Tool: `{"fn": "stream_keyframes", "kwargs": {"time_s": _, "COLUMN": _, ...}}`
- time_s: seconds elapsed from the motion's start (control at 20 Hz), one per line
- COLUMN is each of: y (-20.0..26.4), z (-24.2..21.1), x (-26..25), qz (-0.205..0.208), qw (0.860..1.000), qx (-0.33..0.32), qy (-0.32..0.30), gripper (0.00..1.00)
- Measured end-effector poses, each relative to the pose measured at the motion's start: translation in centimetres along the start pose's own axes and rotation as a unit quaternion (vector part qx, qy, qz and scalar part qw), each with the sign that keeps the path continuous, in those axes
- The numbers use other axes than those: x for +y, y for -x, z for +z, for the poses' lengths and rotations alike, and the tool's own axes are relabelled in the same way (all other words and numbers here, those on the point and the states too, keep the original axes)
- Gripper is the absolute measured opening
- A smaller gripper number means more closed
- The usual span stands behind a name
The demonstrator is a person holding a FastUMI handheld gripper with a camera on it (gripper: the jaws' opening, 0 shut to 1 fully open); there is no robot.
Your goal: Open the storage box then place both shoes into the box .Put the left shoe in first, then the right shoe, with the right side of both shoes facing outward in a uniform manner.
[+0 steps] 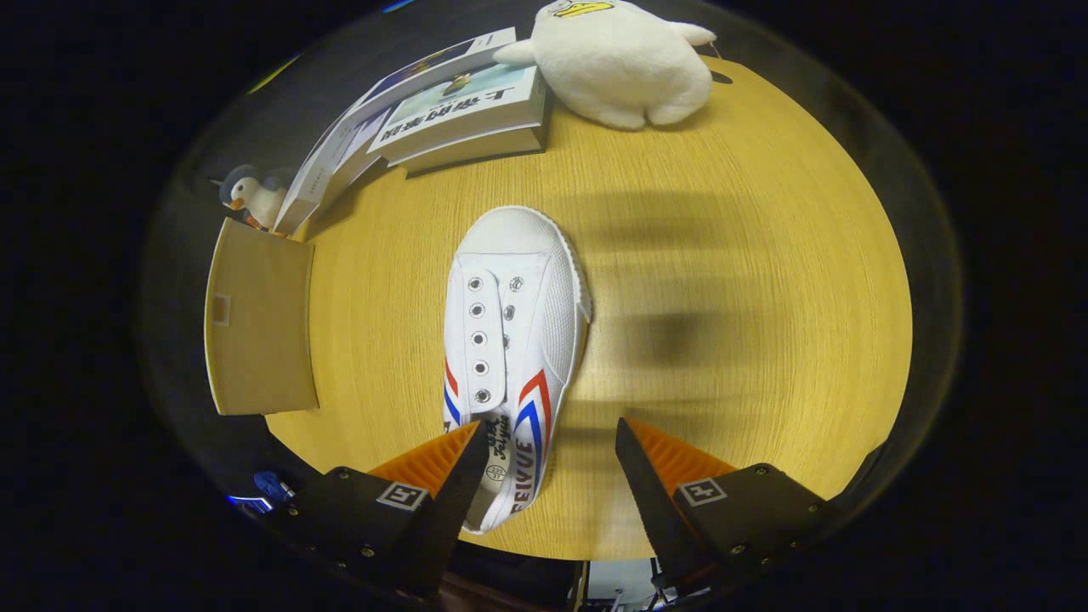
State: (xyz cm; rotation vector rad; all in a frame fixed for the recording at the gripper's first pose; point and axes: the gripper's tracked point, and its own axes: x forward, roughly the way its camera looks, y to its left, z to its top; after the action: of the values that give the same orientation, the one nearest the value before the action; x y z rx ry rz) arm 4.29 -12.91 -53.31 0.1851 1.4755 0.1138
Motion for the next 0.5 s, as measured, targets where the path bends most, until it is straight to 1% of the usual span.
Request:
{"fn": "stream_keyframes", "kwargs": {"time_s": 0.1, "y": -0.9, "z": 0.1, "x": 0.0, "qz": -0.016, "qw": 1.0, "qx": 0.006, "qy": 0.023, "gripper": 0.91}}
{"fn": "stream_keyframes", "kwargs": {"time_s": 0.2, "y": -1.8, "z": -0.1, "x": -0.8, "qz": -0.046, "qw": 0.998, "qx": 0.016, "qy": 0.046, "gripper": 0.77}}
{"fn": "stream_keyframes", "kwargs": {"time_s": 0.25, "y": -1.9, "z": 0.1, "x": -0.5, "qz": -0.039, "qw": 0.998, "qx": 0.015, "qy": 0.048, "gripper": 0.77}}
{"fn": "stream_keyframes", "kwargs": {"time_s": 0.3, "y": -1.9, "z": 0.3, "x": 0.4, "qz": -0.021, "qw": 0.999, "qx": 0.011, "qy": 0.045, "gripper": 0.74}}
{"fn": "stream_keyframes", "kwargs": {"time_s": 0.35, "y": -2.2, "z": 0.3, "x": 0.6, "qz": -0.015, "qw": 0.999, "qx": 0.015, "qy": 0.044, "gripper": 0.6}}
{"fn": "stream_keyframes", "kwargs": {"time_s": 0.4, "y": -1.8, "z": 0.5, "x": 0.7, "qz": -0.015, "qw": 0.998, "qx": 0.014, "qy": 0.051, "gripper": 0.4}}
{"fn": "stream_keyframes", "kwargs": {"time_s": 0.45, "y": -2.0, "z": 0.5, "x": 0.4, "qz": -0.021, "qw": 0.997, "qx": 0.016, "qy": 0.067, "gripper": 0.39}}
{"fn": "stream_keyframes", "kwargs": {"time_s": 0.5, "y": -2.3, "z": 0.3, "x": -0.1, "qz": -0.031, "qw": 0.997, "qx": 0.015, "qy": 0.068, "gripper": 0.22}}
